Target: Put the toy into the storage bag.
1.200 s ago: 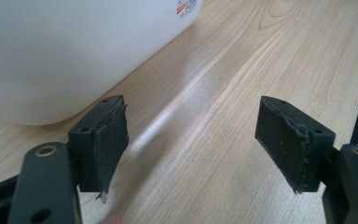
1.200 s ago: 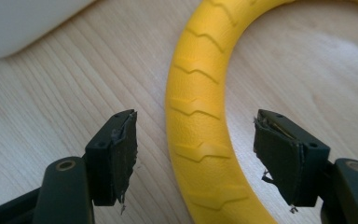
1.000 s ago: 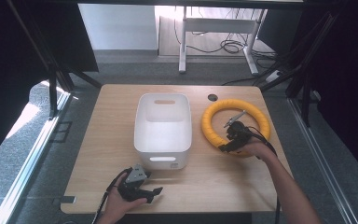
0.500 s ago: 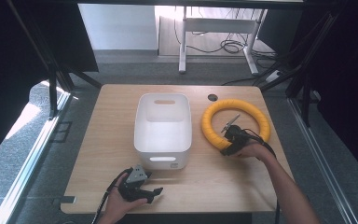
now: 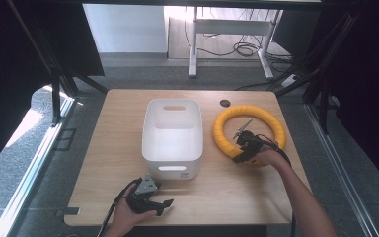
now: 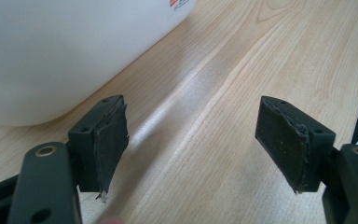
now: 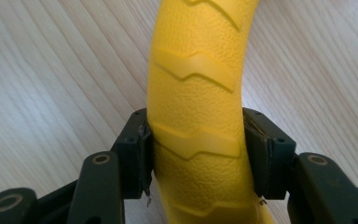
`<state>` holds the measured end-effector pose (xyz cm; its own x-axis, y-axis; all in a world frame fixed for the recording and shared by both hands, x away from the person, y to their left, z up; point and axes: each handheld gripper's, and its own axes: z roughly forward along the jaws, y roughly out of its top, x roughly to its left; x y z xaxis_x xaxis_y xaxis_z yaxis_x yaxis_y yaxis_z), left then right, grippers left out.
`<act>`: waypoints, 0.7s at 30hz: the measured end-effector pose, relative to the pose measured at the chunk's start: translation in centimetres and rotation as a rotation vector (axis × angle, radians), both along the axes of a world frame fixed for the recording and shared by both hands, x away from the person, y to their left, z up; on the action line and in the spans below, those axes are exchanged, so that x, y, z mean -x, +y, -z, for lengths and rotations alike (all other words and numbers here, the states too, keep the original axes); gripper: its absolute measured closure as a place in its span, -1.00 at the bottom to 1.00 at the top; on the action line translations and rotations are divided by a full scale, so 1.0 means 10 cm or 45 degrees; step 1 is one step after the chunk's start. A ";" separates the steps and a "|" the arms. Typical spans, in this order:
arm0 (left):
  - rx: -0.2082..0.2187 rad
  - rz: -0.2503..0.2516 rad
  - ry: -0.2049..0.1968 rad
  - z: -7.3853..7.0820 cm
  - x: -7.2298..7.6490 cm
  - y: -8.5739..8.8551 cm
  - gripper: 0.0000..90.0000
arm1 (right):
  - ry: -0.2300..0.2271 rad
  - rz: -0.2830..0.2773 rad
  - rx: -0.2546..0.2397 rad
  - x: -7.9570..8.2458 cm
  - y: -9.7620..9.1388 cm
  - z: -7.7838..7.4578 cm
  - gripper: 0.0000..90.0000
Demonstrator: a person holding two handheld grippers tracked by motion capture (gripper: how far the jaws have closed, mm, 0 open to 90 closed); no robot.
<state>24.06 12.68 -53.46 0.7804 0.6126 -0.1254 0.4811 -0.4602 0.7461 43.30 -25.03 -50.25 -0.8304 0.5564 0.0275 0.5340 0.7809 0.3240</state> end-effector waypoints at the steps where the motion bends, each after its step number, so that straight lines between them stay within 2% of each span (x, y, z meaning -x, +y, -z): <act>1: 0.000 0.000 0.000 0.00 0.00 0.00 -0.44 | -0.006 -0.006 -0.023 -0.01 0.00 -0.02 0.10; 5: -0.001 -0.004 0.000 0.00 0.00 0.01 -0.44 | -0.058 0.036 -0.194 -0.01 -0.03 -0.18 0.12; 8: 0.001 -0.004 -0.002 0.00 0.00 0.01 -0.44 | -0.067 0.059 -0.318 -0.03 -0.07 -0.33 0.14; 12: 0.008 -0.015 -0.007 -0.01 -0.01 0.03 -0.44 | -0.072 0.080 -0.419 -0.02 -0.13 -0.48 0.14; 21: 0.004 -0.009 0.000 0.00 -0.01 0.02 -0.44 | -0.148 0.129 -0.682 -0.01 -0.28 -0.83 0.15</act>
<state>24.17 12.84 -53.47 0.7760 0.6178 -0.1271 0.4842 -0.4543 0.7478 43.37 -27.80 -41.91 -0.7879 0.5673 0.2395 0.5348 0.4377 0.7228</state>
